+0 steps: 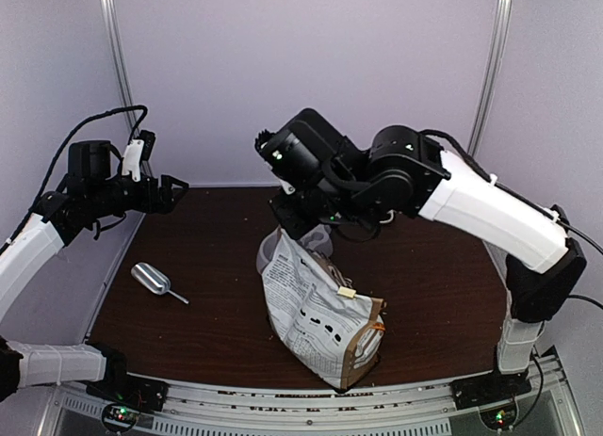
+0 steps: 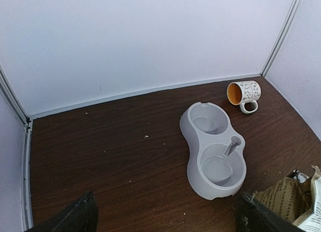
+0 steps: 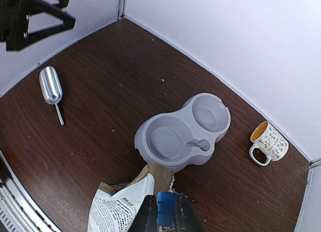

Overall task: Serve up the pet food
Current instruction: Remove the clamp from the pet food bag, then place the clamp at the center of the board.

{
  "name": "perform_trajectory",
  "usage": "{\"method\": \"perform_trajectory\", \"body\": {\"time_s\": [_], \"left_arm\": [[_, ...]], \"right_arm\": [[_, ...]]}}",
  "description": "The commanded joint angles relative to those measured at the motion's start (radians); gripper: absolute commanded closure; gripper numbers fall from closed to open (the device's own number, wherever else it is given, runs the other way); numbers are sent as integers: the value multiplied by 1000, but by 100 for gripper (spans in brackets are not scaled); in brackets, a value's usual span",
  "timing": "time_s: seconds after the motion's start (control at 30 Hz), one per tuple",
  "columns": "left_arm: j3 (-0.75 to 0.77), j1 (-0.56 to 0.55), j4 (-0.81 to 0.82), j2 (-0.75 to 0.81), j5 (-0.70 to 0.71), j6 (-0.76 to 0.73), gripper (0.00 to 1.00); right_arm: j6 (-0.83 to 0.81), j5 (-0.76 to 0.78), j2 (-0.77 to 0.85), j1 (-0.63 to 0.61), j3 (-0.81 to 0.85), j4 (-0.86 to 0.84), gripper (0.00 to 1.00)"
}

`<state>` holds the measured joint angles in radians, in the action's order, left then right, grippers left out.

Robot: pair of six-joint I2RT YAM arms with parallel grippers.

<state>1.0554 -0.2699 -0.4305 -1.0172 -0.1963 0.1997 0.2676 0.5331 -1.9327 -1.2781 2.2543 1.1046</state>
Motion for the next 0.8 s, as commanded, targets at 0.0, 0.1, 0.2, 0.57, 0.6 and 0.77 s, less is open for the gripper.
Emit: {"method": "perform_trajectory", "body": {"time_s": [0.0,0.1,0.2,0.57,0.6,0.77], "left_arm": [[16,1,18,11,18,-14,2],[16,2,18,12,22,-16,2],[14,2,18,13,26,-17,2],[14,2,18,-4,34,-20,2],[15,2,18,-4,36,-20,2],[13,2,18,-11,42,-20,2]], "right_arm": [[10,51,102,30,-49,-43,88],[38,57,176,87,-168,-61,88],[64,46,301,167,-377,-132,88],[130,-226,585,597,-1119,-536,88],[130,-245,584,625,-1152,-565,88],[111,-310,526,732,-1238,-679,88]]}}
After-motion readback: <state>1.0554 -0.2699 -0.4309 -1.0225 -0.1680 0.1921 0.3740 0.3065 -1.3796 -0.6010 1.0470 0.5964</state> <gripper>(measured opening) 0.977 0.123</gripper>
